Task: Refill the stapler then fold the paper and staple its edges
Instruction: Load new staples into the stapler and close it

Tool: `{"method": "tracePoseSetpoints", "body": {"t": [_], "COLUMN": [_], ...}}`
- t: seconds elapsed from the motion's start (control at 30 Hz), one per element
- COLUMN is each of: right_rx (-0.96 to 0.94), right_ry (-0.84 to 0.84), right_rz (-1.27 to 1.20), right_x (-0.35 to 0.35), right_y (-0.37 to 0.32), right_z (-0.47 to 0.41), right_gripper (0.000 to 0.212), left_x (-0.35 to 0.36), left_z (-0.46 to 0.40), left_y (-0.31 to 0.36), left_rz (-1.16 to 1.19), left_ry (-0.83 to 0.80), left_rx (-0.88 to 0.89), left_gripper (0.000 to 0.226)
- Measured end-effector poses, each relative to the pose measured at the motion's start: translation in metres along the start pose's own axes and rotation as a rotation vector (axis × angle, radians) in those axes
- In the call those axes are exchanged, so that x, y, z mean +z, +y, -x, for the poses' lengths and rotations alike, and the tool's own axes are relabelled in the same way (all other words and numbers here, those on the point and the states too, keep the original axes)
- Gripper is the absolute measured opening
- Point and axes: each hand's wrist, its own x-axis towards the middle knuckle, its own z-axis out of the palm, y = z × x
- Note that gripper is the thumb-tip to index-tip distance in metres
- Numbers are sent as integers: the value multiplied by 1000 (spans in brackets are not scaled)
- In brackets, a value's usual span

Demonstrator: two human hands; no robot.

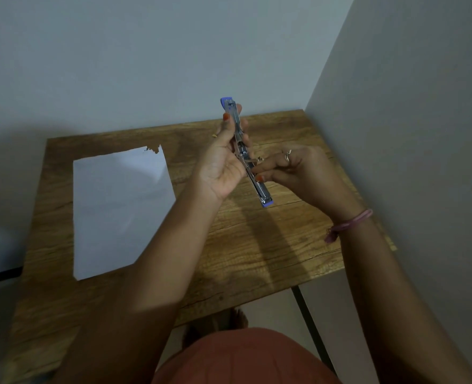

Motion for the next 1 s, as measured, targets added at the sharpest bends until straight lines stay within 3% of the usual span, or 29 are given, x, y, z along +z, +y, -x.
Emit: {"method": "tracePoseSetpoints", "body": {"t": [0.2,0.67,0.8,1.0], "right_rx": [158,316,457,468], "right_ry": [24,-91,-118,-153], "right_rz": [-158,-174,-308,-427], "right_x": [1,0,-1,-3], "right_y": [2,-10,-8,-5], "right_z": [3,2,4,6], "right_gripper": [17,15,16,19], "left_x": [2,-3,-5,-7], "left_z": [2,5,4,2], "left_y": [-1,-1,-2,-1], "left_rz": [16,39,47,78], "left_ry": [3,3,2,11], "left_rx": [2,-27,-43,-52], "left_gripper": [23,22,24,25]}}
